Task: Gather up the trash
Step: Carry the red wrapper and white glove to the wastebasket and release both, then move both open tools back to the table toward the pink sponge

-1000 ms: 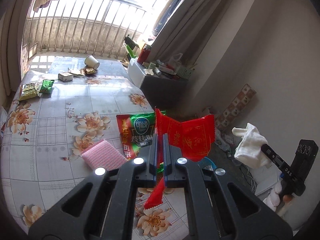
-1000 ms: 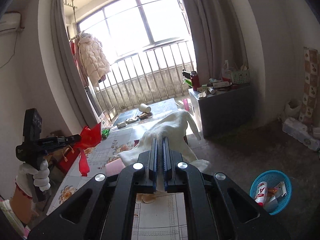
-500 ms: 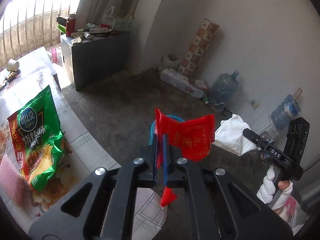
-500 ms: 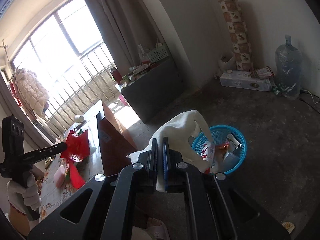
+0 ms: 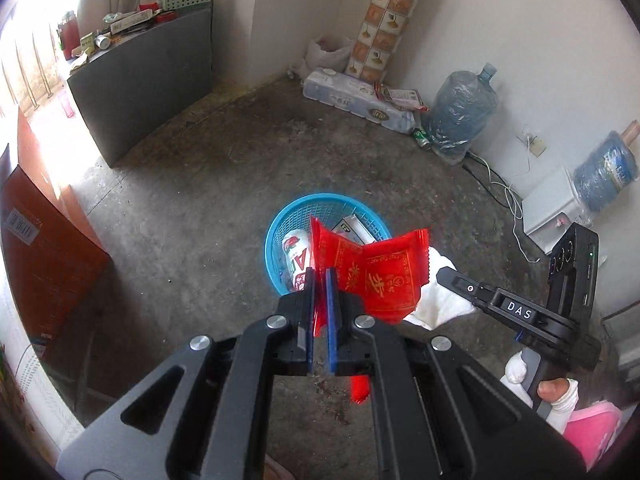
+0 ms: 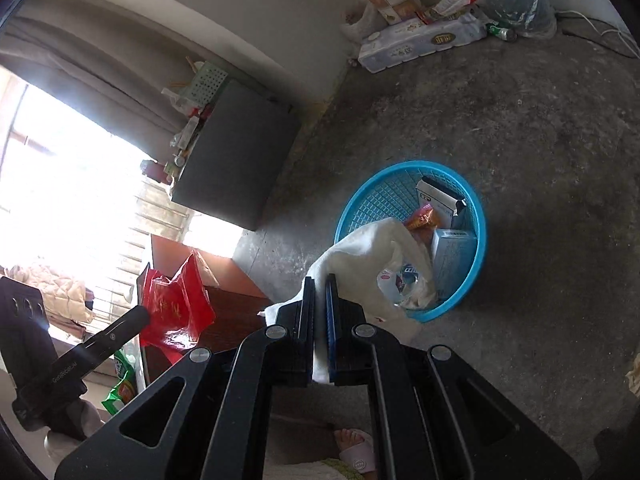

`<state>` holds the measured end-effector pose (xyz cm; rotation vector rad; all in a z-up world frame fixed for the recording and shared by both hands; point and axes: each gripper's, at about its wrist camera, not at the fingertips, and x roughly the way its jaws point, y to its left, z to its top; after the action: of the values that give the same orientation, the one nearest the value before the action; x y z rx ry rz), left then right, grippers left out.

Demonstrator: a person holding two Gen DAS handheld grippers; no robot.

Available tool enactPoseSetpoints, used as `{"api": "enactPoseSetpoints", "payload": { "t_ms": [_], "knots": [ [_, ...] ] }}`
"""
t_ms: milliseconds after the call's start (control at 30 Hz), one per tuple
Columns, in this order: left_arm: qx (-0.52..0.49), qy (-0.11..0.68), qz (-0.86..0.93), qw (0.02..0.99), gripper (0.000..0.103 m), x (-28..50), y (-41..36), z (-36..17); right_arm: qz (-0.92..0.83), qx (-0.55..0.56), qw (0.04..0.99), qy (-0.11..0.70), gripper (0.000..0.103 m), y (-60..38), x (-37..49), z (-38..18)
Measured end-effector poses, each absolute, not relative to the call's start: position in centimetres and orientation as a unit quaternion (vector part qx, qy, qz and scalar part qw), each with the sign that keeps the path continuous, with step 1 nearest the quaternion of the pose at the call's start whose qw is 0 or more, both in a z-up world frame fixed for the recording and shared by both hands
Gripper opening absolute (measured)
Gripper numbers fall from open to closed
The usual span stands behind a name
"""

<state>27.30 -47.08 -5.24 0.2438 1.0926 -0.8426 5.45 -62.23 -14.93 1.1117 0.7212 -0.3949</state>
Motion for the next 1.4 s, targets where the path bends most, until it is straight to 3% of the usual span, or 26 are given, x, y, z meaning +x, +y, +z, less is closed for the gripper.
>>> {"api": "enactPoseSetpoints", "payload": {
  "t_ms": [167, 200, 267, 400, 633, 733, 967, 1333, 1400],
  "knots": [
    [0.119, 0.522, -0.381, 0.754, 0.006, 29.4, -52.7, -9.0, -0.192, 0.573, 0.736, 0.305, 0.009, -66.0, 6.6, -18.8],
    [0.109, 0.533, -0.385, 0.746, 0.019, 29.8, -53.6, -9.9, -0.19, 0.582, 0.73, 0.304, 0.011, -66.6, 7.0, -19.9],
    [0.107, 0.555, -0.369, 0.738, 0.042, 30.4, -55.5, -12.0, -0.187, 0.61, 0.708, 0.303, 0.049, -67.8, 7.6, -22.6],
    [0.108, 0.571, -0.36, 0.73, 0.043, 30.3, -55.7, -14.3, -0.22, 0.663, 0.65, 0.299, 0.051, -68.5, 6.5, -28.0],
    [0.077, 0.566, -0.378, 0.728, 0.044, 30.6, -51.5, -13.2, -0.219, 0.679, 0.645, 0.274, 0.051, -67.6, 3.4, -29.4],
    [0.046, 0.564, -0.391, 0.726, 0.045, 30.5, -48.4, -11.0, -0.211, 0.671, 0.659, 0.267, 0.051, -66.9, 2.4, -27.9],
    [-0.024, 0.525, -0.416, 0.742, 0.063, 28.0, -36.3, -4.2, -0.165, 0.617, 0.723, 0.264, 0.054, -63.4, 0.9, -20.7],
    [-0.118, 0.443, -0.281, 0.843, 0.066, 24.3, -10.0, 1.5, -0.012, 0.44, 0.835, 0.329, 0.06, -50.8, 8.1, -7.3],
    [-0.15, 0.433, -0.243, 0.855, 0.067, 23.7, -5.6, 1.7, 0.027, 0.387, 0.857, 0.338, 0.065, -46.8, 10.5, -4.1]
  ]
}}
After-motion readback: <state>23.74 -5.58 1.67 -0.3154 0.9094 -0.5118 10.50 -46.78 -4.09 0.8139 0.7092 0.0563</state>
